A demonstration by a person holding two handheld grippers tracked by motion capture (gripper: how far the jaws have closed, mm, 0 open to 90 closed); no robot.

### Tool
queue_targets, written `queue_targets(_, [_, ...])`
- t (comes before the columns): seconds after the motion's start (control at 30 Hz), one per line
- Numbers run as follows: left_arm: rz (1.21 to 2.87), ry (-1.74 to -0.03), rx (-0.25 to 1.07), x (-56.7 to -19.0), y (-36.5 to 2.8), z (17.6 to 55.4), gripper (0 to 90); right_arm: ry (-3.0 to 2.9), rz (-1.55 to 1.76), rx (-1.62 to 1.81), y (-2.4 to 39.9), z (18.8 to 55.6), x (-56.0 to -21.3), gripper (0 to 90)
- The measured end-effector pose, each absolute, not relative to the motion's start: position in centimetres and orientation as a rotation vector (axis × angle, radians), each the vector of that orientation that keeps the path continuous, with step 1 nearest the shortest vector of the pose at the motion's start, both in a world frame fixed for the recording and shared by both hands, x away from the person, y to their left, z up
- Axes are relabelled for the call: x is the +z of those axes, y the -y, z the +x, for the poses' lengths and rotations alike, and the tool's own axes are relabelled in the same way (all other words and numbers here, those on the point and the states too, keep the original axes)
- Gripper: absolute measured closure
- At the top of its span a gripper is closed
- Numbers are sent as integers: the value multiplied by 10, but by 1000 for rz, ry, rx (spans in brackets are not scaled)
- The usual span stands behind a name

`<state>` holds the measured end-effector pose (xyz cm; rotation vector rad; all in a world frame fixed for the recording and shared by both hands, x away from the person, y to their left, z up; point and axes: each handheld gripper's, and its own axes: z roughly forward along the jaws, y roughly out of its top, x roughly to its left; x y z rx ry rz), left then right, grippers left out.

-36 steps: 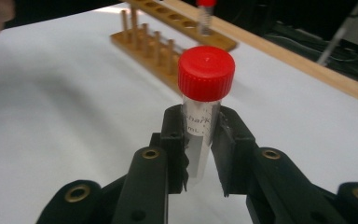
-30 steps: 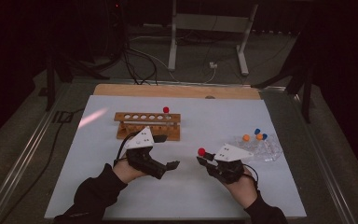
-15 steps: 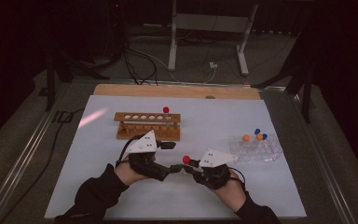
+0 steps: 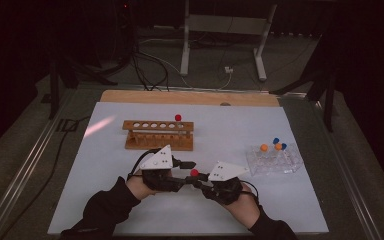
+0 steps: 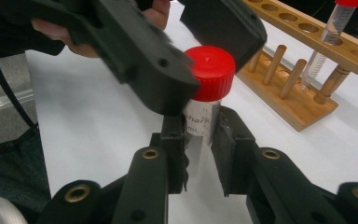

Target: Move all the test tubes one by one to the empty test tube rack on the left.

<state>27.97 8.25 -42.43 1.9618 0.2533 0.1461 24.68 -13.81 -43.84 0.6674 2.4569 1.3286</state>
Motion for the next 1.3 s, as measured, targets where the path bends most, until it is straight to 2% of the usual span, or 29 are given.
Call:
queue_targets(0.17, [1963,-244,137,-424,-82,280,706,-2449,681,1335,139,247,-438,746])
queue_targets(0.4, [1978,-258,142,-421,-80,281,714,-2444,696,1342,140,248,-438,735])
queue_targets(0.53, [1975,-293,167,-417,-83,286,716,-2417,714,1361,144,248,-438,602])
queue_targets(0.57, [1978,-302,180,-415,-85,287,716,-2393,736,1371,148,249,-437,502])
queue_targets(0.6, [1972,-314,186,-413,-86,289,716,-2393,736,1371,148,249,-437,502])
queue_targets(0.67, [1966,-334,204,-408,-90,294,716,-2363,754,1380,153,251,-437,385])
queue_targets(0.7, [1962,-344,218,-406,-92,296,716,-2363,754,1380,153,251,-437,385])
queue_targets(0.8, [1967,-364,258,-400,-97,302,716,-2349,767,1391,156,252,-437,294])
queue_targets(0.87, [1970,-381,271,-396,-100,307,716,-2337,776,1390,158,252,-437,202])
queue_targets(1.1, [1966,-468,344,-383,-114,331,716,-2302,797,1413,162,252,-435,124])
queue_targets(1.3, [1939,-538,402,-371,-127,351,716,-2279,835,1491,167,254,-432,2])
